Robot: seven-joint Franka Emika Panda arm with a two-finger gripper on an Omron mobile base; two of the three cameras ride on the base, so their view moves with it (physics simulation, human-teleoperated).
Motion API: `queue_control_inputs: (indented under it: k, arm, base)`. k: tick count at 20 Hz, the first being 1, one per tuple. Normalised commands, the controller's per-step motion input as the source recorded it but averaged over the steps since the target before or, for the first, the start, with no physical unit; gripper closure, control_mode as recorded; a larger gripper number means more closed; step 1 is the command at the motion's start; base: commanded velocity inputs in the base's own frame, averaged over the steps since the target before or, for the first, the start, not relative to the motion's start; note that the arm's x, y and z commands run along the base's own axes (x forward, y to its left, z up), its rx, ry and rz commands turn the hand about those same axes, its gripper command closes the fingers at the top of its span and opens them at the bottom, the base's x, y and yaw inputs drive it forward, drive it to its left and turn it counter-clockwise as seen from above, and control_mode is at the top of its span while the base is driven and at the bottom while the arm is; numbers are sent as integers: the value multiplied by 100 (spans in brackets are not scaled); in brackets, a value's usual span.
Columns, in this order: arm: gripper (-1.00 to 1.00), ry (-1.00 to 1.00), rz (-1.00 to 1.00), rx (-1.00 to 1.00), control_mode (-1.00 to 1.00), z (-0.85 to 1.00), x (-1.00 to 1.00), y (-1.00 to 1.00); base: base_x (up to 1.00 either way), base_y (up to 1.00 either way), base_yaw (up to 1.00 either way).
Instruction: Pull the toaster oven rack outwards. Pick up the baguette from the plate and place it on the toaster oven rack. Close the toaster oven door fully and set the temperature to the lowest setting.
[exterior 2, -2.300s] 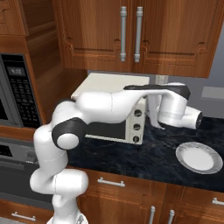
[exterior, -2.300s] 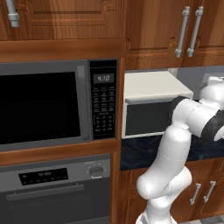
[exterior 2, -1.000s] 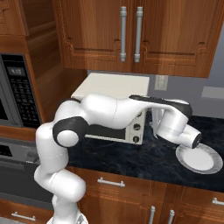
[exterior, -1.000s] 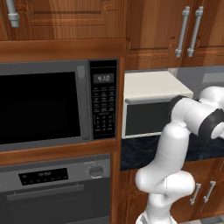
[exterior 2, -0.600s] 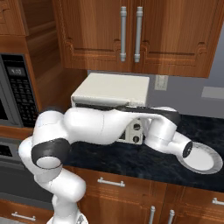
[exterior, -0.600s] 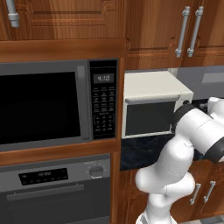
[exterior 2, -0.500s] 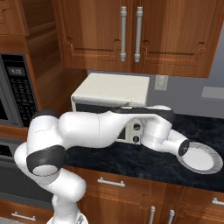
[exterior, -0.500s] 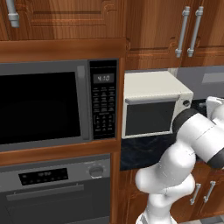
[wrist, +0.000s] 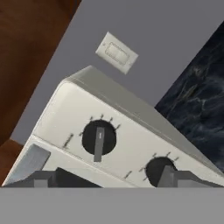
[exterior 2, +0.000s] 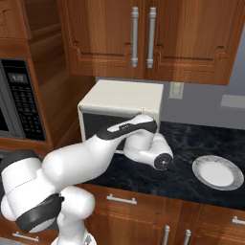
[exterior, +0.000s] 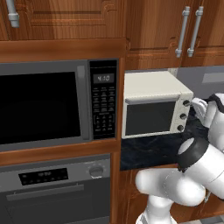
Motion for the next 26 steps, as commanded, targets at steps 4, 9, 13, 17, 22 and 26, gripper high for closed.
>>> queue_control_inputs:
  k: [4,9,13,17,22,26]
  arm:
    - [-100,8,-25,6,-100,-1,75,0]
    - [-100,3,-21,10,-100,-13,46,-35]
    - [-100,0,-3,7,-100,-31,0,-31]
    - [-100,-4,0,7,-100,-6,0,-33]
    - [-100,-2,10,7,-100,1,-1,-38]
    - [-100,0,15,12,-100,13,0,-47]
  base:
    - [0,0,0]
    - [0,0,0]
    - [0,0,0]
    - [0,0,0]
    - [0,0,0]
    - [0,0,0]
